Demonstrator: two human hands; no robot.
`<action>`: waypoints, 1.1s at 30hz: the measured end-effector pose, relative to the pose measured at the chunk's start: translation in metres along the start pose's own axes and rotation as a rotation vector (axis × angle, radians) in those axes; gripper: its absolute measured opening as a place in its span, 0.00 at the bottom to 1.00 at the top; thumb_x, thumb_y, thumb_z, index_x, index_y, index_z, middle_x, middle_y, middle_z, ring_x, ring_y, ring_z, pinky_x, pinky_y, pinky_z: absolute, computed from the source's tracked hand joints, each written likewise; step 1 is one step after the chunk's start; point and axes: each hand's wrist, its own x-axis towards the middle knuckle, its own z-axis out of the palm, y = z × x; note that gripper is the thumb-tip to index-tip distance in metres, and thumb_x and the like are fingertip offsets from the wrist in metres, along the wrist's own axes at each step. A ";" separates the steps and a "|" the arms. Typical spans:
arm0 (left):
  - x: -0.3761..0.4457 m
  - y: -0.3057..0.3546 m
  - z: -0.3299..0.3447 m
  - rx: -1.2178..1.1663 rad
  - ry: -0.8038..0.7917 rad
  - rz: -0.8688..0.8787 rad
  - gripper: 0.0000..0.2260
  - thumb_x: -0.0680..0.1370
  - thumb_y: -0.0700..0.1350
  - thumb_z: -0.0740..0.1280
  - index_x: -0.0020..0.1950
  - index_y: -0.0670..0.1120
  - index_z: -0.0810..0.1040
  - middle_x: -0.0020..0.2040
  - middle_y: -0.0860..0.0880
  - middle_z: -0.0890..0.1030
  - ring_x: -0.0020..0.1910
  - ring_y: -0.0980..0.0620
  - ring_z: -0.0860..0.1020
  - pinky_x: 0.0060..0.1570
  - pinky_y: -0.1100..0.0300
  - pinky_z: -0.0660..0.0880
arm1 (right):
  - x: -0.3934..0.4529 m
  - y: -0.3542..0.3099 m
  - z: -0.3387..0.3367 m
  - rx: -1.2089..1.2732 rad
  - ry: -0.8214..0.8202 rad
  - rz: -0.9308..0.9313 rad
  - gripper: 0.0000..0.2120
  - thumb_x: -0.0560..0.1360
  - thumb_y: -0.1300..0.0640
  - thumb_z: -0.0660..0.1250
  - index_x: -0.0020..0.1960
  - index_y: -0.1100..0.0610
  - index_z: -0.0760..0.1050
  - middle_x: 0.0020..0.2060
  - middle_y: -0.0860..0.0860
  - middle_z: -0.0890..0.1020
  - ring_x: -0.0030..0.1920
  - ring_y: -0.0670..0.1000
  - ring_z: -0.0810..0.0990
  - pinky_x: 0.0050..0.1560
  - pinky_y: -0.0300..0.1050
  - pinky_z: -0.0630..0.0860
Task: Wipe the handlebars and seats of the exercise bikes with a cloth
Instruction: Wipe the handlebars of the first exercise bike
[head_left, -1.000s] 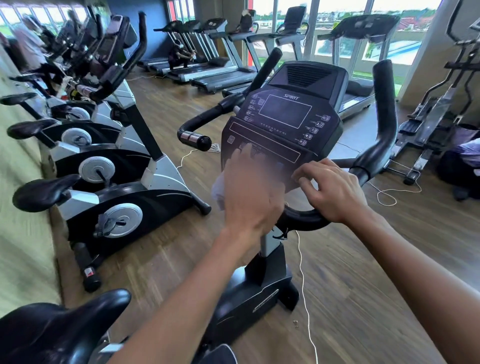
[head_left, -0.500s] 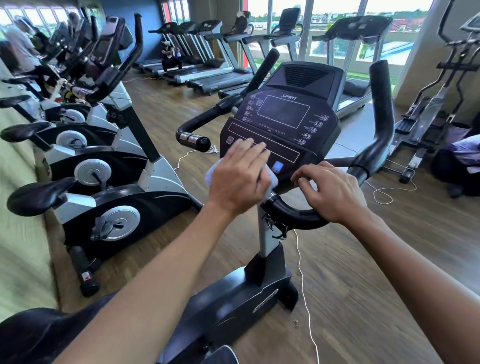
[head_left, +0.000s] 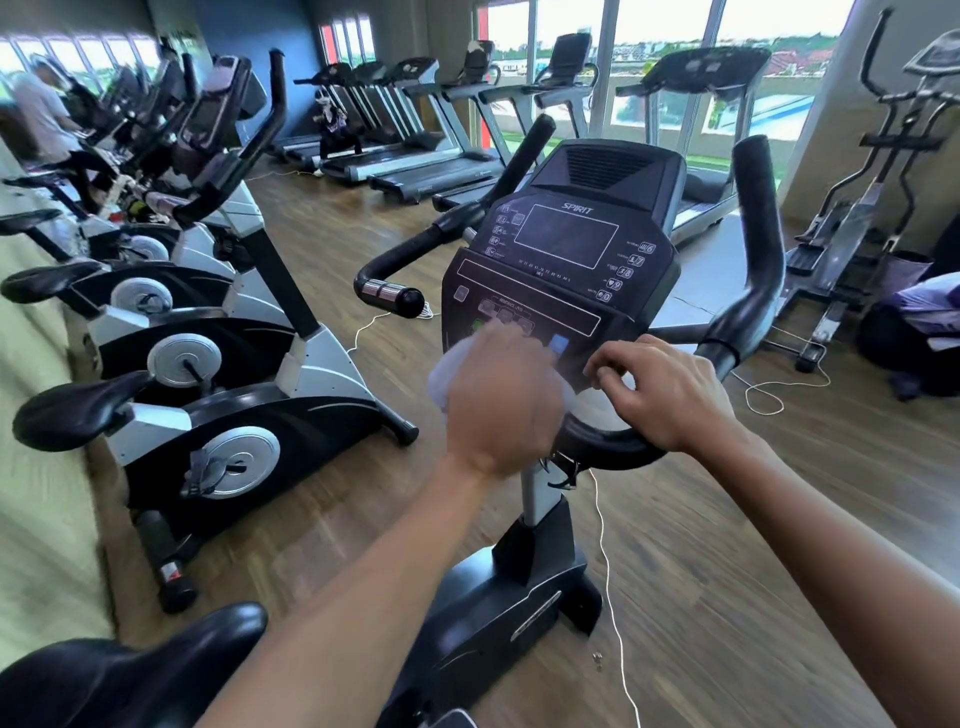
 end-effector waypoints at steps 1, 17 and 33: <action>-0.009 0.004 -0.001 -0.035 -0.007 0.036 0.15 0.79 0.44 0.60 0.55 0.38 0.83 0.53 0.42 0.83 0.59 0.38 0.79 0.71 0.43 0.69 | 0.000 0.000 0.000 -0.007 -0.006 0.000 0.09 0.79 0.46 0.59 0.53 0.40 0.78 0.45 0.43 0.79 0.54 0.46 0.77 0.49 0.47 0.65; 0.013 -0.028 0.002 0.088 -0.004 -0.006 0.21 0.82 0.45 0.56 0.66 0.35 0.80 0.63 0.39 0.82 0.67 0.39 0.78 0.73 0.43 0.67 | 0.003 0.002 0.000 -0.039 -0.015 -0.002 0.10 0.79 0.44 0.58 0.52 0.38 0.78 0.45 0.43 0.80 0.52 0.47 0.78 0.50 0.47 0.66; -0.005 0.014 -0.004 -0.072 -0.005 0.127 0.14 0.78 0.44 0.62 0.50 0.38 0.84 0.49 0.42 0.84 0.53 0.39 0.80 0.68 0.45 0.72 | 0.003 0.005 0.004 -0.030 -0.009 -0.002 0.10 0.78 0.44 0.58 0.53 0.38 0.77 0.45 0.43 0.80 0.52 0.49 0.79 0.49 0.47 0.65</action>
